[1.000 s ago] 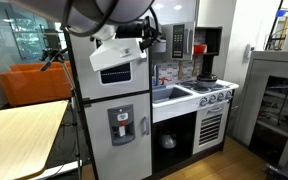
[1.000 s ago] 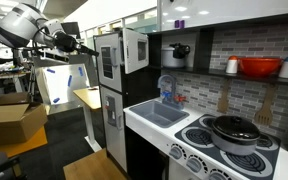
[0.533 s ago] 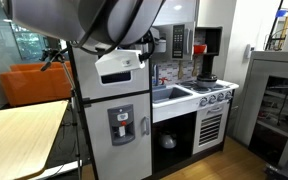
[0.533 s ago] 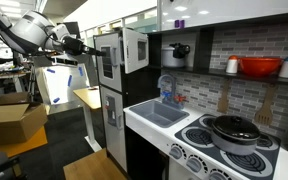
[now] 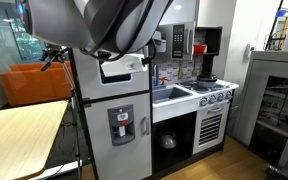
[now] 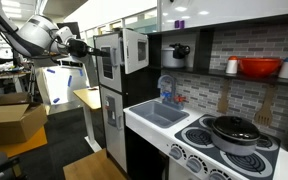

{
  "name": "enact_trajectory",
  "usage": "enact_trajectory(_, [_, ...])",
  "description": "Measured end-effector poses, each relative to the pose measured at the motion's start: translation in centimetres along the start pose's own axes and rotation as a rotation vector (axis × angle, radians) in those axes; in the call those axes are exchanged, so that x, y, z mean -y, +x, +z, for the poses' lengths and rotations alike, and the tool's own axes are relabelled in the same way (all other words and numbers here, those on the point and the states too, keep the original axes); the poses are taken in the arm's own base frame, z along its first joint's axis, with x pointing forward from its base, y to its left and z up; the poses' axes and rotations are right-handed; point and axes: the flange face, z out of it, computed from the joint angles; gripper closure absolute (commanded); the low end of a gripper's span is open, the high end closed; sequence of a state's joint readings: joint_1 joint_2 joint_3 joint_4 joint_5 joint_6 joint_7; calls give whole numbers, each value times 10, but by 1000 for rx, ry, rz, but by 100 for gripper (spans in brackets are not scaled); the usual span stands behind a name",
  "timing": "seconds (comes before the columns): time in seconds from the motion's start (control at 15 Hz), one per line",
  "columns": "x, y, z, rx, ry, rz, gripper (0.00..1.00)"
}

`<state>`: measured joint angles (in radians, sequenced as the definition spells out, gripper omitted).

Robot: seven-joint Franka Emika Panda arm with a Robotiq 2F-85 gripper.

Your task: Open the freezer

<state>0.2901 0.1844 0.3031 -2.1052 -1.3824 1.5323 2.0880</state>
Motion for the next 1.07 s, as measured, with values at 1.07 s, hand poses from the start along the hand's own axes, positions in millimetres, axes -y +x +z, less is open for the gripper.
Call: enact_trajectory(1.07, [1, -2, 25, -27, -43, 1, 0])
